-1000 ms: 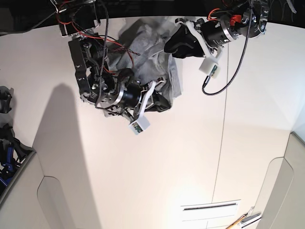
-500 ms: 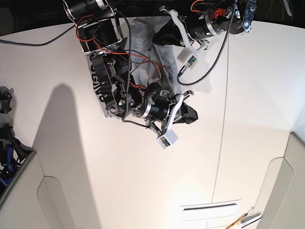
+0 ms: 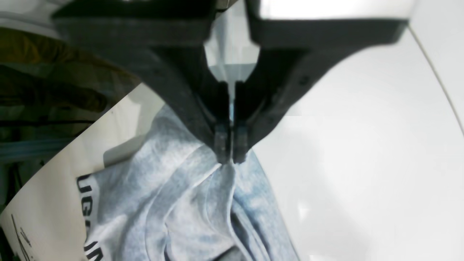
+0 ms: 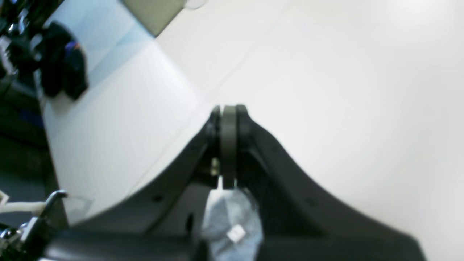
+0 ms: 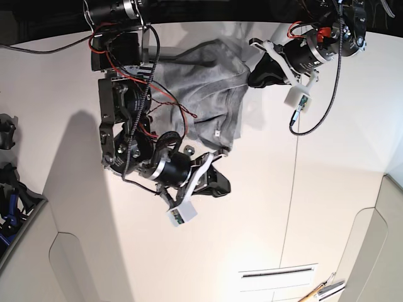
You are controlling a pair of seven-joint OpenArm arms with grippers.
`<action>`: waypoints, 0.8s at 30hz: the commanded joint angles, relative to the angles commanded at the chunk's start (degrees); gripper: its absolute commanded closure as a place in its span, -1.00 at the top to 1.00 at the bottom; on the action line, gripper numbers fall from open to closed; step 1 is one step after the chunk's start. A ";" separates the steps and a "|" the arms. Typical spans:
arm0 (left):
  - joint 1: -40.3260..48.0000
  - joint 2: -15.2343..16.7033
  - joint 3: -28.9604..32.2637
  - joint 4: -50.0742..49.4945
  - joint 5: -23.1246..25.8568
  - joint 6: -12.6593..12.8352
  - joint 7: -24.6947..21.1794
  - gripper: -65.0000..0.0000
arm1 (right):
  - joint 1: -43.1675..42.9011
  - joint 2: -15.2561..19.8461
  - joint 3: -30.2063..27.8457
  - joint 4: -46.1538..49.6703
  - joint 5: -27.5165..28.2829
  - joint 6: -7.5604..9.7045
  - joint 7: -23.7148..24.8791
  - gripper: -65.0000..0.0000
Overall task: Fold the T-shirt properly
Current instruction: 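Tuck and flatten the folded bundle with both grippers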
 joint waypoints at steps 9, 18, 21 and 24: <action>-0.35 -0.79 -5.40 5.09 -1.70 0.00 0.13 -0.69 | -0.72 11.58 5.27 -0.07 -0.37 0.02 0.07 -0.98; -0.31 -0.79 6.51 5.49 -0.07 0.00 4.13 -1.00 | -6.71 16.83 5.05 -0.46 -0.11 0.02 5.70 -1.00; -0.61 -0.79 12.09 3.85 6.32 0.00 0.74 -1.00 | -6.69 16.83 3.87 -1.22 -0.13 0.02 5.84 -1.00; -2.16 -0.79 14.88 -0.94 8.26 0.00 0.68 -1.00 | -6.64 16.83 1.90 -3.21 -0.15 0.04 6.05 -1.00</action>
